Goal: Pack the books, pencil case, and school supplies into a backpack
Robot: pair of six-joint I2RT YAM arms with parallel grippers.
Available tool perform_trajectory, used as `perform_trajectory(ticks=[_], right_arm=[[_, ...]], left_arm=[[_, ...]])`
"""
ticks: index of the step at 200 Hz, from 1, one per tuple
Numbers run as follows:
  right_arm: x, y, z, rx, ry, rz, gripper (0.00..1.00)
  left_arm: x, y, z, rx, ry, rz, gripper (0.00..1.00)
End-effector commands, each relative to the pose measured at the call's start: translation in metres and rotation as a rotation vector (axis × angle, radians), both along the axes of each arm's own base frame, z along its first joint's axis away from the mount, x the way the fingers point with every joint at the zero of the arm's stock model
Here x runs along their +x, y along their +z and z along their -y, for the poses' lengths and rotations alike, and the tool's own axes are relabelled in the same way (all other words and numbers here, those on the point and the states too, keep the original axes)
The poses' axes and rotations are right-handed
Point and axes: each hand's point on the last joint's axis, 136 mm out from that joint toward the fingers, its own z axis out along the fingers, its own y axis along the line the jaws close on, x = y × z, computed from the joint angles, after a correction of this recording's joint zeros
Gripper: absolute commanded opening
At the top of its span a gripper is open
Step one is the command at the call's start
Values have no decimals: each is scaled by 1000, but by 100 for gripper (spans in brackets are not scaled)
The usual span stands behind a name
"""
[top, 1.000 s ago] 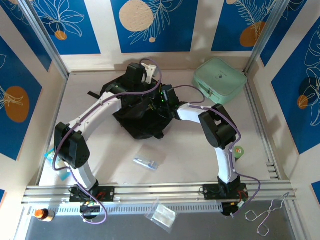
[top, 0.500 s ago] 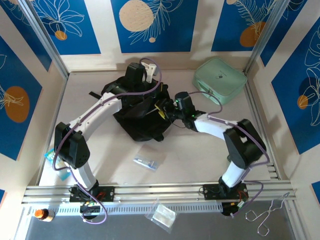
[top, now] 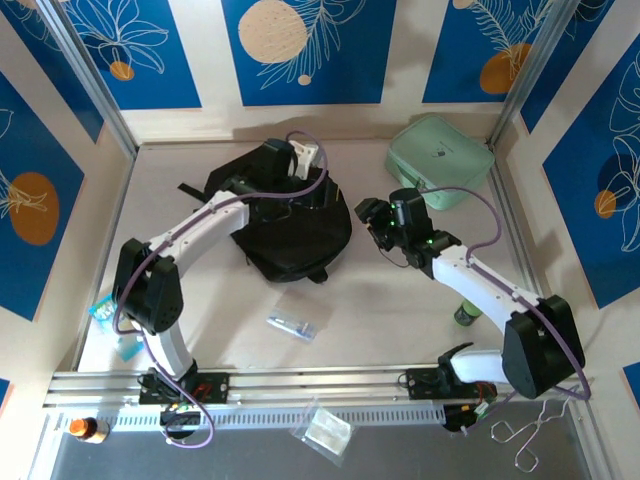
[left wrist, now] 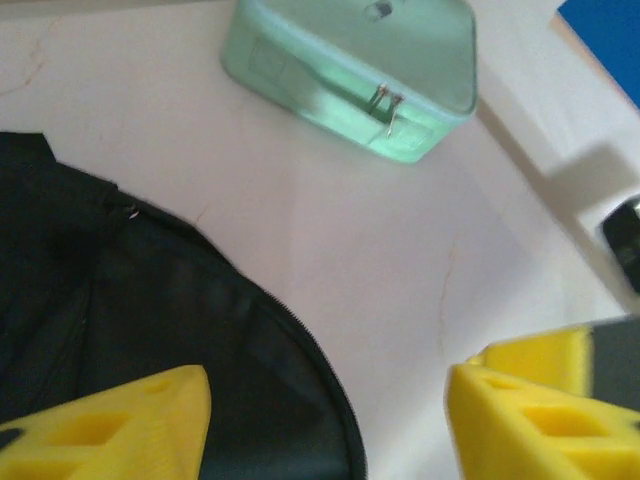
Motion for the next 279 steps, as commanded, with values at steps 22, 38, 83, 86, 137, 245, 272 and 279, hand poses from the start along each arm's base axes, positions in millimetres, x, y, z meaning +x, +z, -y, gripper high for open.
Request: perform_trajectory(ticks=[22, 38, 83, 86, 137, 245, 272, 279], right_arm=[[-13, -22, 21, -158, 23, -47, 62], [-16, -29, 16, -165, 58, -77, 62], [-23, -47, 6, -168, 96, -143, 62], [-23, -48, 6, -168, 98, -146, 62], [-20, -51, -10, -135, 154, -156, 62], [-19, -60, -30, -100, 226, -183, 62], [-18, -64, -34, -94, 249, -196, 62], [-18, -64, -36, -91, 256, -201, 62]], left_arm=[[6, -25, -79, 2, 232, -81, 72], [4, -50, -118, 34, 365, -155, 72], [-13, -112, -215, -10, 716, -362, 53], [-14, -114, -218, -21, 730, -368, 52], [-6, -134, -253, -71, 835, -409, 41], [23, -158, -257, -48, 838, -468, 23], [20, -161, -260, -27, 848, -477, 24], [19, -161, -262, -16, 855, -478, 25]])
